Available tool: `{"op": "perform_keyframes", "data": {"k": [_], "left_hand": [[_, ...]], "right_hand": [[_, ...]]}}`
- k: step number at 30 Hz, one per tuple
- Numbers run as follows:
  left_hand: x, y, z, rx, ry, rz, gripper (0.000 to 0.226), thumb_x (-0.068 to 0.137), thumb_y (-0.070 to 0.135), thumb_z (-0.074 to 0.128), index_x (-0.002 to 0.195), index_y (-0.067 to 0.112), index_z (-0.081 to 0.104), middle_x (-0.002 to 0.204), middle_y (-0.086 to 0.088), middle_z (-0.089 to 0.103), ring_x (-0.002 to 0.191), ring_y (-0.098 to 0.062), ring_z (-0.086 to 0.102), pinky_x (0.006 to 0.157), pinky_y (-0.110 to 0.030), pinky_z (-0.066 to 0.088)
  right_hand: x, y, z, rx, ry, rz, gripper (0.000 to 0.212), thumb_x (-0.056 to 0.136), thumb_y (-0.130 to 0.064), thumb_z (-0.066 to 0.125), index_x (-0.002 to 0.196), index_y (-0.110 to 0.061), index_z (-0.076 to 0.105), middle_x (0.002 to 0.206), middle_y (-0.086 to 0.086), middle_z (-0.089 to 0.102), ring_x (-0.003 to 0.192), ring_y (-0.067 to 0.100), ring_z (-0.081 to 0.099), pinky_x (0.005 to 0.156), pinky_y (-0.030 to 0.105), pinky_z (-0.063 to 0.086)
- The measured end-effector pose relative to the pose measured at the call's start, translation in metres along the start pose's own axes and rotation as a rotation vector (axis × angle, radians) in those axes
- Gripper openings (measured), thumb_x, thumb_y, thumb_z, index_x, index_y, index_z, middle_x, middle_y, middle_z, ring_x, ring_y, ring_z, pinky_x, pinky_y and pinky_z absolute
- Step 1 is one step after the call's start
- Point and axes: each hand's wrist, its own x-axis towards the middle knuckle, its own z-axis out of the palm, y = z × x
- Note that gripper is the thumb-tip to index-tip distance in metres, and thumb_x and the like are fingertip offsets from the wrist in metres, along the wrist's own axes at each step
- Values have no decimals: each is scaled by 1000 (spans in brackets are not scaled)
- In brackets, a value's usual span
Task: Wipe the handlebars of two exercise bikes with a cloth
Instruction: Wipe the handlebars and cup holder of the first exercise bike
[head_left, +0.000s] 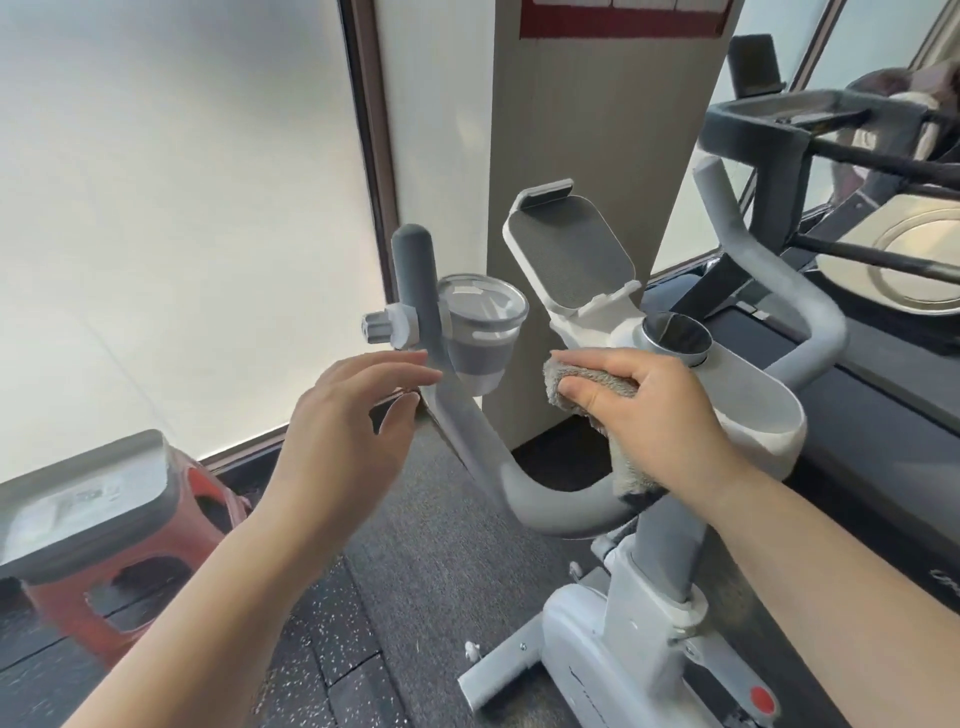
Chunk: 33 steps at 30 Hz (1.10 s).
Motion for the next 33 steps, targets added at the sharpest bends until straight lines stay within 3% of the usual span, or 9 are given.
{"op": "perform_keyframes", "data": {"k": [2,5,8,13,17,24,26,29,33], "left_hand": [[14,-11,-7,-34,-9,13,31,86,7,65,99,34,71,115,21,64,110,0,57,96,-8,34],[38,-26,-14,-82,-2,49,33,85,9,67,102,37,67,117,19,62,103,3,58,94,-8,39],[60,-40,-16,-183,6,4,34,86,16,67,113,34,62,118,19,61,107,0,58,97,-27,48],[86,-57,-15,-277,-145,-94,49,83,31,70,130,30,55,120,19,63,108,5,59,94,-15,46],[93,-68,-12,-268,-237,-83,41,79,34,75,118,35,64,104,26,66,97,12,61,90,-12,46],[99,-73,-14,-285,-244,-46,30,76,34,77,105,38,71,95,24,70,93,5,66,91,-26,52],[99,-74,-15,-282,-249,-36,29,76,36,76,104,40,70,95,26,69,94,3,66,92,-29,52],[98,-73,-17,-255,-249,-9,28,77,38,74,104,42,69,93,32,64,95,1,65,91,-29,52],[96,-70,-18,-264,-238,4,28,77,36,75,103,42,69,92,33,61,92,1,66,89,-28,53]], "right_hand": [[16,-14,15,52,25,32,20,83,-24,72,100,-34,73,95,-23,69,83,-10,63,70,2,45],[38,-32,37,132,61,40,19,84,-26,71,101,-33,73,97,-17,72,90,-2,66,83,16,51],[64,-49,57,239,86,46,17,85,-25,69,99,-34,73,97,-12,74,91,3,68,86,24,53],[104,-68,88,354,92,59,21,90,-20,63,110,-22,70,99,-5,73,85,3,67,78,23,54],[106,-63,89,317,30,89,25,92,-18,60,115,-17,68,103,-3,74,94,6,68,85,22,54],[97,-64,75,32,-71,93,22,89,-13,63,110,-18,72,101,-5,75,97,6,69,90,23,52],[92,-66,75,-26,-59,93,24,87,-16,67,110,-20,72,102,-13,72,95,-6,65,89,12,47],[78,-61,73,-72,7,104,20,80,-23,74,95,-36,72,90,-30,65,83,-23,57,78,-5,38],[62,-48,72,-22,-24,174,15,76,-19,77,79,-31,70,83,-17,71,75,-9,63,75,5,46]]}}
